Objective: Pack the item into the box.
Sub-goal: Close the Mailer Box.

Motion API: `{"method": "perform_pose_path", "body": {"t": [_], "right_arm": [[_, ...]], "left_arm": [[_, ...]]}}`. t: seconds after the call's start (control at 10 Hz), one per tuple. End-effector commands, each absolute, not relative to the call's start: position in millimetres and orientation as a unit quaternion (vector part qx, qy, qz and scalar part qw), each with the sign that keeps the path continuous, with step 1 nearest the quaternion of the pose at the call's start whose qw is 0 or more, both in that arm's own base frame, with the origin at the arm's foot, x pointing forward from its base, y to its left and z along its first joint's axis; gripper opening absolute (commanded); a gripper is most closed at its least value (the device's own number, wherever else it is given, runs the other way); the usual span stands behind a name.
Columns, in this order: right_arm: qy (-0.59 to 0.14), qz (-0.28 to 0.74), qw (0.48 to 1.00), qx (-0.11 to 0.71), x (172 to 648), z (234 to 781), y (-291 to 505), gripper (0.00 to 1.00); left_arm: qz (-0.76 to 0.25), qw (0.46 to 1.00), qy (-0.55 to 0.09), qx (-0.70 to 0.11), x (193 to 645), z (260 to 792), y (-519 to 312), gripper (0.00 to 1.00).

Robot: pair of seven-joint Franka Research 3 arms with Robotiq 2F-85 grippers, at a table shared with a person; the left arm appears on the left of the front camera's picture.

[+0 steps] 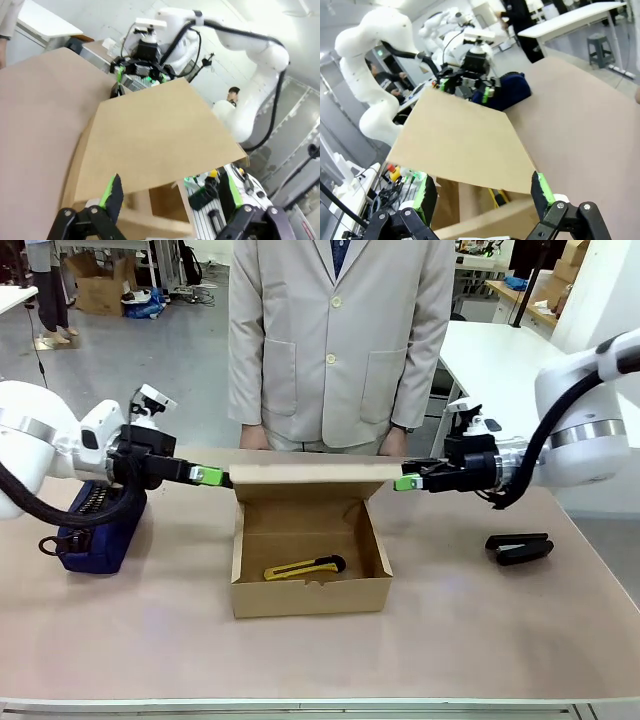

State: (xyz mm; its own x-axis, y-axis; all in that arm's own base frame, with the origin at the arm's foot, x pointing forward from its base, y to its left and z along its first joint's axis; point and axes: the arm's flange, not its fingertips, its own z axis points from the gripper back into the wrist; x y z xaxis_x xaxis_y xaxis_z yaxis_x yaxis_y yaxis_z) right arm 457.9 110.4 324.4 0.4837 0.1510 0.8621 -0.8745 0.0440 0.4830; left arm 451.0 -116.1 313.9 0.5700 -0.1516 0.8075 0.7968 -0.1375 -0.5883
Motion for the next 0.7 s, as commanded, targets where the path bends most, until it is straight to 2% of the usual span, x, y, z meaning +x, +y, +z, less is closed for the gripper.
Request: {"method": "perform_pose_path", "body": {"t": [0.0,0.1,0.2,0.3,0.5,0.6], "right_arm": [[-0.336,0.376,0.647,0.572,450.2,322.9,89.3,1.00],[-0.351,0.358,0.639,0.584,452.3,323.3,77.4,1.00],[-0.374,0.318,0.622,0.610,455.9,327.5,71.2,1.00],[-0.379,0.266,0.620,0.634,463.1,331.5,81.0,1.00],[-0.362,0.306,0.650,0.594,466.7,334.1,125.7,1.00],[-0.344,0.334,0.647,0.593,461.7,334.9,146.4,1.00]], "left_arm": [[-0.419,0.588,-0.272,-0.636,429.2,315.8,-89.9,1.00],[-0.395,0.583,-0.308,-0.639,423.3,317.0,-71.0,1.00],[-0.359,0.557,-0.338,-0.669,423.1,320.4,-57.8,1.00],[-0.333,0.544,-0.339,-0.691,428.4,322.7,-61.4,1.00],[-0.326,0.572,-0.331,-0.676,446.3,323.8,-97.6,1.00],[-0.330,0.602,-0.314,-0.656,451.7,324.5,-119.2,1.00]]}}
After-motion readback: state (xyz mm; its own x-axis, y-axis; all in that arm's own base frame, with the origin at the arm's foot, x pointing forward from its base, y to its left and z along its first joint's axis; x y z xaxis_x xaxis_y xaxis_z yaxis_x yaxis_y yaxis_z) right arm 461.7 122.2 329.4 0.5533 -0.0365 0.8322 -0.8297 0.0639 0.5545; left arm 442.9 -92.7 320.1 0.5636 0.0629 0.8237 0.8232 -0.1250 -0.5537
